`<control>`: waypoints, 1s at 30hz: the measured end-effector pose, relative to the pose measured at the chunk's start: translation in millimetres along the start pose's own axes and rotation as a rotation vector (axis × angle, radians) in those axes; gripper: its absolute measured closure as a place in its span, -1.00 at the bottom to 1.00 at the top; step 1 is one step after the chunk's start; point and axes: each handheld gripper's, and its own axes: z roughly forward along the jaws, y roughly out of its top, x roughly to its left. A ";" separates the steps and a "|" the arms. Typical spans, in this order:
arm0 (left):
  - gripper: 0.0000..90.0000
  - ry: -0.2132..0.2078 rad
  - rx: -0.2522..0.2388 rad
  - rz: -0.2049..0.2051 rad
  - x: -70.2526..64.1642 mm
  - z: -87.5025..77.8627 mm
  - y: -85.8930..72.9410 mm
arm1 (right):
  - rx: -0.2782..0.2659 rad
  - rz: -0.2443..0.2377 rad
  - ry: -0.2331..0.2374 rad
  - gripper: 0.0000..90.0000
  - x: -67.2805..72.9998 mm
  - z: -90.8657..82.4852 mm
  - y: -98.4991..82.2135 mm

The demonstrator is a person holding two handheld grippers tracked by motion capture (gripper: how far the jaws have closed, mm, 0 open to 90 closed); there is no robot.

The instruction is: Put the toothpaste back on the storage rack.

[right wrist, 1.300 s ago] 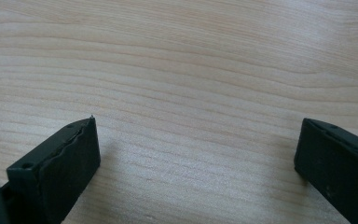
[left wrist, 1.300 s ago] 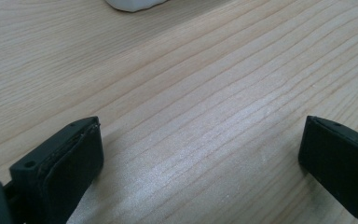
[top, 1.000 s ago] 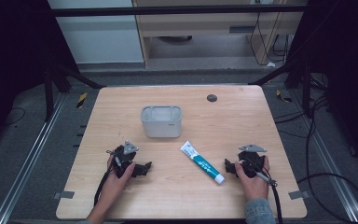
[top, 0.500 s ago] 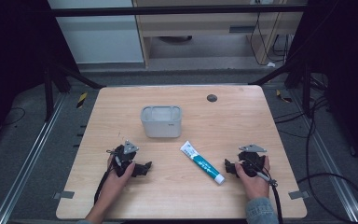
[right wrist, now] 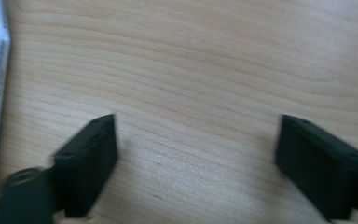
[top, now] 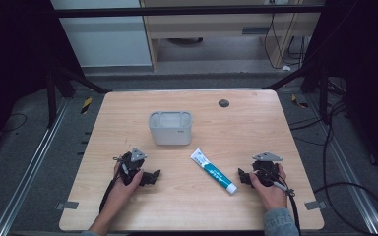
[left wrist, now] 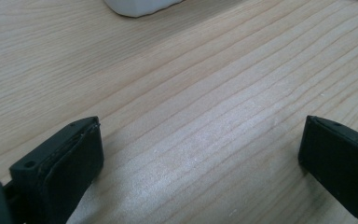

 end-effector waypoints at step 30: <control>-1.00 -0.007 0.000 0.008 0.6 1.4 1.4 | 0.079 -0.351 0.153 -0.08 102.5 -14.7 94.1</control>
